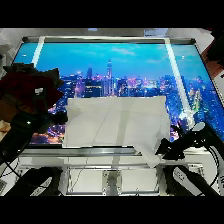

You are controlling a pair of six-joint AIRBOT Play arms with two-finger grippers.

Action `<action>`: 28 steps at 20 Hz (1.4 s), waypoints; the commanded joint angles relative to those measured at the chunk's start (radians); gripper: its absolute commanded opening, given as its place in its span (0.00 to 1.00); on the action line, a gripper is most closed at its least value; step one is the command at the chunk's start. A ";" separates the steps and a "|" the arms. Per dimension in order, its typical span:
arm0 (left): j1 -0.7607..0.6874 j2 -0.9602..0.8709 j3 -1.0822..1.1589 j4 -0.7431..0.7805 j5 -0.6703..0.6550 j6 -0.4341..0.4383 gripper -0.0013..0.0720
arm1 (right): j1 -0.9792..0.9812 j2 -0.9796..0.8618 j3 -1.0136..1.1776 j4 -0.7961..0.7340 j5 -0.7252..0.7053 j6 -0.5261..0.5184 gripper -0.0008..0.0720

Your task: Fold the shirts.

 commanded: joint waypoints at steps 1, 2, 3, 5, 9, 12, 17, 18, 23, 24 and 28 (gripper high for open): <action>0.000 0.000 0.000 -0.015 0.000 0.001 0.65 | 0.001 -0.025 -0.023 0.006 0.042 0.030 0.59; 0.000 0.001 0.000 -0.014 0.000 0.001 0.65 | 0.001 -0.036 -0.023 0.015 0.038 0.040 0.59; 0.000 0.000 0.000 -0.014 0.000 0.001 0.65 | 0.001 -0.047 -0.023 0.031 0.026 0.040 0.59; 0.000 0.001 0.000 -0.015 0.000 0.001 0.65 | 0.001 -0.057 -0.023 0.064 -0.014 0.040 0.59; 0.000 0.001 0.000 -0.019 0.001 0.001 0.65 | 0.001 -0.070 -0.023 0.055 -0.062 0.072 0.59; 0.000 0.001 0.000 -0.021 0.004 0.001 0.65 | 0.011 -0.086 -0.023 -0.016 -0.044 0.092 0.59; 0.000 0.000 0.000 -0.021 0.003 0.001 0.65 | 0.100 -0.086 -0.023 0.128 -0.156 0.013 0.20; 0.000 0.001 0.000 -0.021 0.003 0.006 0.65 | 0.122 -0.086 -0.023 0.150 -0.181 -0.016 0.06; 0.000 0.001 0.000 -0.018 0.003 0.009 0.65 | 0.131 -0.076 0.030 0.320 -0.161 -0.176 0.04; 0.000 0.001 0.000 -0.017 0.003 0.009 0.65 | 0.131 -0.059 0.081 0.344 -0.151 -0.181 0.04; 0.000 0.000 0.000 0.010 -0.014 0.009 0.64 | 0.131 0.040 0.333 0.348 -0.137 -0.173 0.04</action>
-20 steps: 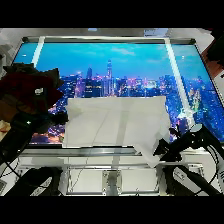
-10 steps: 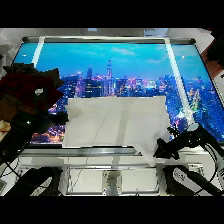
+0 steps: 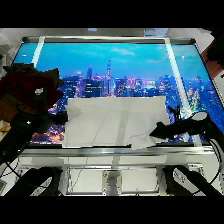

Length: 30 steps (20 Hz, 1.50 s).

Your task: Fold the shirts.

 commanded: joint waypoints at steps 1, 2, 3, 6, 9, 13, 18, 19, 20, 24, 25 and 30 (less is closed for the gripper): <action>0.000 0.000 0.000 0.015 -0.023 0.001 0.65 | 0.002 0.065 0.198 0.027 0.013 -0.018 0.04; 0.000 0.000 -0.001 -0.021 -0.004 0.001 0.66 | 0.002 0.069 0.239 0.019 0.016 -0.017 0.04; 0.000 0.000 -0.007 -0.059 0.034 0.001 0.83 | 0.002 0.069 0.259 0.011 0.021 -0.013 0.04; 0.000 0.000 -0.072 -0.088 0.129 -0.012 0.99 | 0.002 0.068 0.266 -0.042 0.021 -0.010 0.04; 0.000 0.000 -0.151 -0.173 0.228 -0.019 0.99 | 0.002 0.068 0.267 -0.107 0.021 -0.011 0.04; 0.000 0.000 -0.209 -0.318 0.127 0.002 1.00 | 0.002 0.068 0.267 -0.138 0.021 -0.019 0.04; 0.000 0.000 -0.211 -0.194 0.117 -0.004 0.99 | 0.002 0.068 0.266 -0.138 0.018 -0.030 0.04; 0.000 0.000 -0.212 -0.204 0.128 -0.003 0.99 | 0.002 0.068 0.267 -0.138 0.018 -0.030 0.04; 0.000 0.000 -0.218 -0.203 0.128 -0.004 0.99 | 0.002 0.068 0.266 -0.138 0.017 -0.030 0.04; 0.000 0.000 -0.301 -0.172 0.117 -0.118 0.99 | 0.002 0.068 0.266 -0.138 0.018 -0.030 0.05; 0.000 0.000 -0.325 -0.189 0.112 -0.142 0.99 | 0.002 0.068 0.267 -0.138 0.017 -0.030 0.05; 0.000 0.000 -0.361 -0.296 -0.089 -0.277 0.99 | 0.002 0.068 0.266 -0.137 0.018 -0.030 0.05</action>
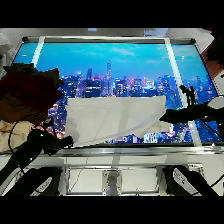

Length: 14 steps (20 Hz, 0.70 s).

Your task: Fold the shirts.

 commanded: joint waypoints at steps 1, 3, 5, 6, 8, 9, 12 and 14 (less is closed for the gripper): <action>0.000 0.000 -0.019 -0.058 -0.142 -0.120 0.99 | 0.000 0.001 0.001 0.000 0.005 0.000 0.05; 0.000 0.000 -0.019 -0.056 -0.144 -0.140 0.99 | 0.000 0.001 0.001 0.000 0.008 -0.001 0.05; 0.000 0.000 -0.020 -0.052 -0.148 -0.140 0.98 | 0.000 0.001 0.001 0.000 0.003 -0.005 0.05; 0.000 0.000 -0.022 -0.050 -0.161 -0.140 0.98 | 0.000 0.001 0.001 0.000 0.004 -0.012 0.05; 0.000 0.000 -0.038 -0.055 -0.182 -0.140 0.74 | 0.000 0.001 0.001 0.001 0.005 -0.013 0.05; 0.000 0.000 -0.048 -0.062 -0.181 -0.140 0.63 | 0.000 0.001 0.001 0.001 0.005 -0.013 0.05; 0.000 0.001 -0.056 -0.064 -0.186 -0.139 0.05 | 0.000 0.001 0.002 0.001 -0.001 -0.015 0.04; 0.000 0.002 -0.011 -0.079 -0.186 -0.131 0.05 | 0.000 0.004 0.002 0.000 0.001 -0.015 0.04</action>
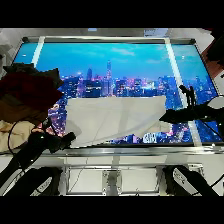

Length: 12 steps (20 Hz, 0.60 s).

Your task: Fold the shirts.

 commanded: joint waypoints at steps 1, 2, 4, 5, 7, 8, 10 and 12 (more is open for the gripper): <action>0.000 0.001 0.066 -0.013 -0.009 0.026 0.05 | 0.000 0.007 0.002 -0.001 -0.002 -0.002 0.04; 0.000 0.001 0.118 -0.011 -0.004 0.071 0.05 | 0.000 0.011 0.002 -0.001 -0.002 -0.002 0.04; 0.000 0.001 0.226 0.006 0.006 0.198 0.05 | 0.000 0.021 0.002 -0.002 -0.001 -0.002 0.04; 0.000 0.001 0.282 0.028 0.018 0.240 0.05 | 0.000 0.024 0.002 0.000 -0.002 -0.001 0.04; 0.000 0.001 0.377 0.100 0.014 0.263 0.05 | 0.000 0.024 0.002 0.001 -0.003 -0.001 0.04; 0.000 0.001 0.418 0.139 0.007 0.263 0.05 | 0.000 0.024 0.002 0.006 -0.006 -0.001 0.04; 0.000 0.001 0.501 0.203 -0.010 0.263 0.04 | 0.000 0.024 0.025 0.014 -0.009 -0.001 0.04; 0.000 0.000 0.573 0.263 -0.018 0.263 0.04 | 0.000 0.024 0.083 0.013 -0.037 -0.001 0.04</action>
